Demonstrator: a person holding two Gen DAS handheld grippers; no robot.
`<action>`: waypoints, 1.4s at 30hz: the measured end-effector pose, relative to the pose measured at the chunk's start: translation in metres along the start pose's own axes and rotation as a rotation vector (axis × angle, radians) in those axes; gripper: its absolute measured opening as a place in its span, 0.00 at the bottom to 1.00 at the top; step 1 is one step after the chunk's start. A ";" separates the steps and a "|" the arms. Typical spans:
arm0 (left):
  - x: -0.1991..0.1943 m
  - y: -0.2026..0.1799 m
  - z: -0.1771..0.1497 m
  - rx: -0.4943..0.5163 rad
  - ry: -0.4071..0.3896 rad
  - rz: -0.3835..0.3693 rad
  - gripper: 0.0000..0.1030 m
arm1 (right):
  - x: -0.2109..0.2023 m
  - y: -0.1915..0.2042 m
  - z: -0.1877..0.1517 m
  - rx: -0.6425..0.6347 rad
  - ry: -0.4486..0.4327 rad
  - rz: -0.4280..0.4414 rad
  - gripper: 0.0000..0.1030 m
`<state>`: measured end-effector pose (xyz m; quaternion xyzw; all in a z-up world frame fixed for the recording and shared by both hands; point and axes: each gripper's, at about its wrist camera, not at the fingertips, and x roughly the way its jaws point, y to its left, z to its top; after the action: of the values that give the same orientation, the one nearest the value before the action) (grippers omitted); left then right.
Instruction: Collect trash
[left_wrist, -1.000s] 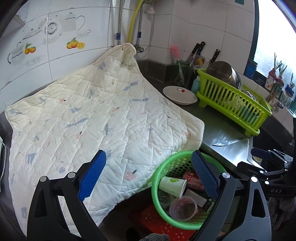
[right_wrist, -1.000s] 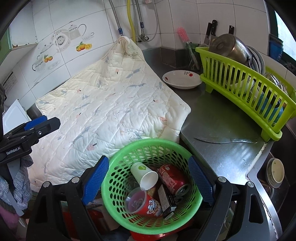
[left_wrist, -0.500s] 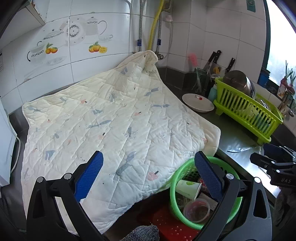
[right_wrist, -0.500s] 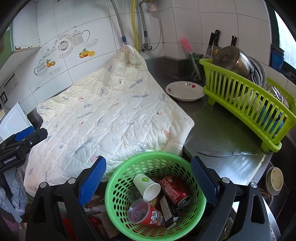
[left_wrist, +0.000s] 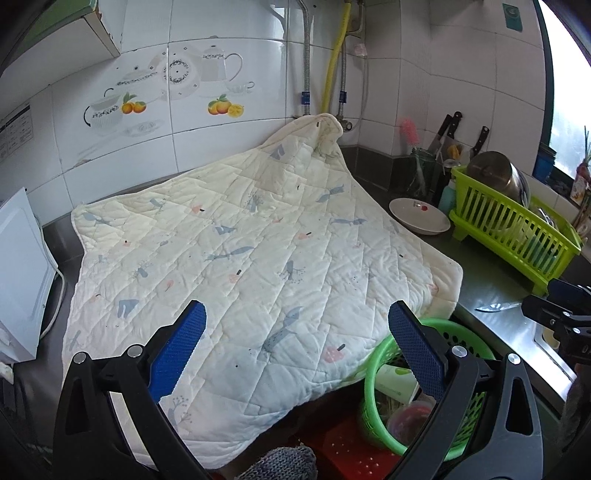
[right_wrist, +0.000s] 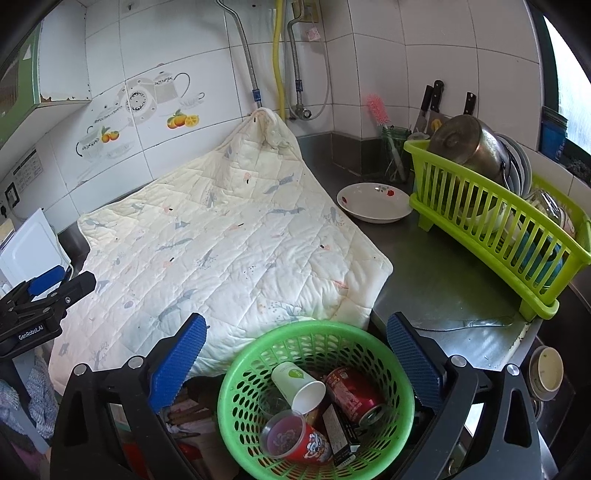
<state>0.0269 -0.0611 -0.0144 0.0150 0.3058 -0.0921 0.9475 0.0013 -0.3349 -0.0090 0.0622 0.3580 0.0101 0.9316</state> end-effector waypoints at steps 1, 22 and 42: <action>-0.001 0.001 0.000 0.000 -0.004 0.005 0.95 | 0.000 0.001 0.000 -0.003 -0.004 -0.004 0.93; -0.012 0.003 -0.001 0.010 -0.042 0.055 0.95 | 0.000 0.010 0.002 -0.024 -0.022 -0.009 0.93; -0.012 0.002 -0.001 0.008 -0.043 0.050 0.95 | 0.002 0.010 0.000 -0.021 -0.019 -0.008 0.93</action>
<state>0.0170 -0.0568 -0.0080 0.0243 0.2846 -0.0699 0.9558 0.0028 -0.3245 -0.0090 0.0510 0.3495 0.0094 0.9355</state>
